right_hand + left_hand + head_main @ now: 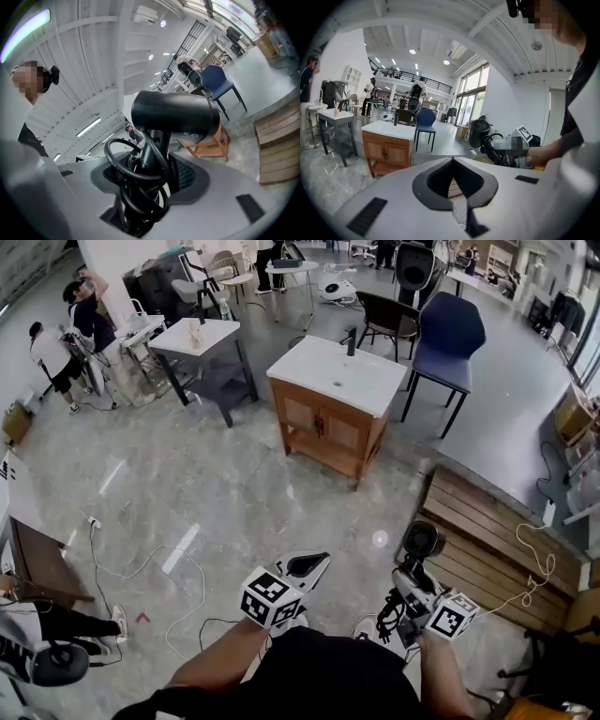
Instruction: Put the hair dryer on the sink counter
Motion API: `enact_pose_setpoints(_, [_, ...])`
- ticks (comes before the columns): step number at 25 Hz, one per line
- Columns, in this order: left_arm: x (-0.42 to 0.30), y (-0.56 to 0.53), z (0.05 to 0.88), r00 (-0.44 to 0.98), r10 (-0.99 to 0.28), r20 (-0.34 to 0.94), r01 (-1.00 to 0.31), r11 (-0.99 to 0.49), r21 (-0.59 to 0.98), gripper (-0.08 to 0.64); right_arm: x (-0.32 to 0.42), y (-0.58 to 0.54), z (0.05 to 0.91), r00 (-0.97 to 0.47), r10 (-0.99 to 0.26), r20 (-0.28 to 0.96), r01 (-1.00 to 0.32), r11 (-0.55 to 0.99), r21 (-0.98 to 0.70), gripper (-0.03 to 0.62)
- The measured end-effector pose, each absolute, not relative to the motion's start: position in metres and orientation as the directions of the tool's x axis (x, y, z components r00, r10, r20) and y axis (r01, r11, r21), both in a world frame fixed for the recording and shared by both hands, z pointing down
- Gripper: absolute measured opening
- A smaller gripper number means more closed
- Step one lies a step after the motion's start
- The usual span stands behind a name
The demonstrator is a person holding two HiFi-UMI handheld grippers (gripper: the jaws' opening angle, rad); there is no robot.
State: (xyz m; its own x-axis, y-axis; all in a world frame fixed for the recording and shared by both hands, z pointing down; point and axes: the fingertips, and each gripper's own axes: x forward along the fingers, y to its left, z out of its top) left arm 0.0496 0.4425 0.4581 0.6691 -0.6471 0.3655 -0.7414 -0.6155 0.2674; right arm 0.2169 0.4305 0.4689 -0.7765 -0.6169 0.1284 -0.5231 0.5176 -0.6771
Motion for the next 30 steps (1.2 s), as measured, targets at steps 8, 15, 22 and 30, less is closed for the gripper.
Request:
enact_pose_setpoints(8, [0.041,0.441,0.455,0.687,-0.636,0.351,-0.725,-0.632,0.274,0.000,0.211,0.435,0.461,-0.766,-0.637,0.091,-0.498,0.497,-0.711,0.239])
enact_pose_setpoints(15, [0.007,0.445,0.465,0.699,-0.621,0.355,-0.713,-0.644,0.277,0.000,0.182,0.440,0.468,-0.743,-0.662,0.094,-0.517,0.479,-0.710,0.239])
enact_pose_setpoints(22, [-0.032,0.448,0.472,0.709,-0.603,0.367,-0.701,-0.662,0.267,0.000,0.154,0.442,0.463,-0.704,-0.709,0.041,-0.521,0.476,-0.709,0.239])
enact_pose_setpoints(30, [-0.060,0.453,0.478,0.705,-0.609,0.363,-0.708,-0.639,0.301,0.000,0.127,0.439,0.460,-0.717,-0.695,0.053,-0.514,0.477,-0.713,0.239])
